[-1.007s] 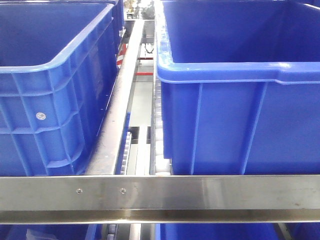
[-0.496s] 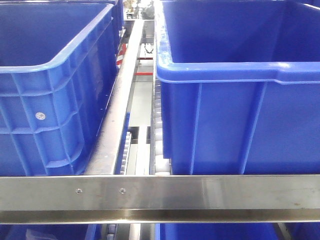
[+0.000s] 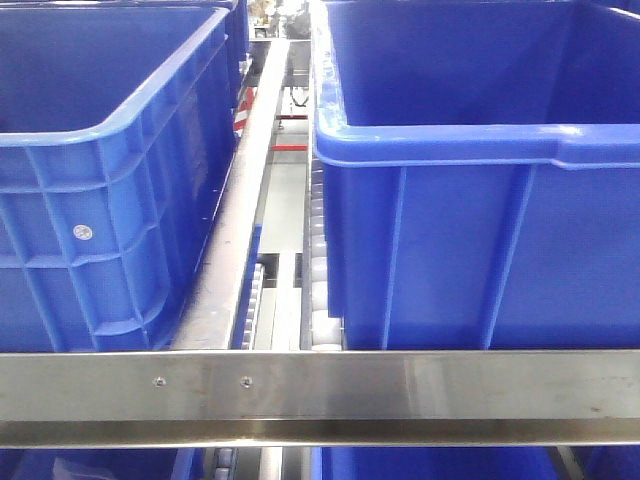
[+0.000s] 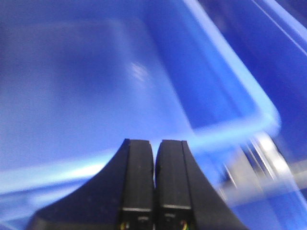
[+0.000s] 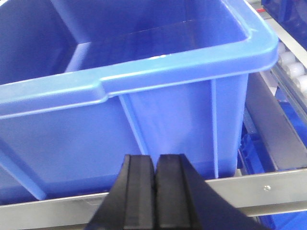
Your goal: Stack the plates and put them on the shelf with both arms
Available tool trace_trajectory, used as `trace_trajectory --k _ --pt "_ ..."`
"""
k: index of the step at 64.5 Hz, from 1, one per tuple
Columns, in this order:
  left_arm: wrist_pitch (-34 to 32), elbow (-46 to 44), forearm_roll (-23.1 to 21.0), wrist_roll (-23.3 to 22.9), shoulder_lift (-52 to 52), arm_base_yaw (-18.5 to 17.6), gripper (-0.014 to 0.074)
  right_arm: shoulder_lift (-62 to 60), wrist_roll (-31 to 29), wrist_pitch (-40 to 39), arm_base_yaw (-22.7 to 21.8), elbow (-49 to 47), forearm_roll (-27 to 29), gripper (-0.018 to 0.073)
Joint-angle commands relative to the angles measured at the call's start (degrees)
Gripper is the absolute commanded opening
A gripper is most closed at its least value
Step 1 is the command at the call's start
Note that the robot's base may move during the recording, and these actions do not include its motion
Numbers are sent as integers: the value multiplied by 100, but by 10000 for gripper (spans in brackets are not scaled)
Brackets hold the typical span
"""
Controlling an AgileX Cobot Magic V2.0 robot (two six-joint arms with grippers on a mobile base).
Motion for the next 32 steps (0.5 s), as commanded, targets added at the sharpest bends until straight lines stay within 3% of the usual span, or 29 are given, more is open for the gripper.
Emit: trace_trajectory --k 1,10,19,26,32 --pt "-742 15 -199 -46 -228 371 87 -109 -7 -541 -16 2 0 32" --pt "-1904 1118 -248 -46 -1027 814 87 -109 -7 -541 -16 2 0 32" --pt "-2751 2062 -275 -46 -1730 953 87 -109 -7 -541 -16 2 0 32" --pt "-2774 2508 -275 -46 -2170 964 87 -109 -7 -541 -16 2 0 32" --pt "-2116 2494 -290 -46 -2587 976 87 -109 -7 -541 -16 2 0 32"
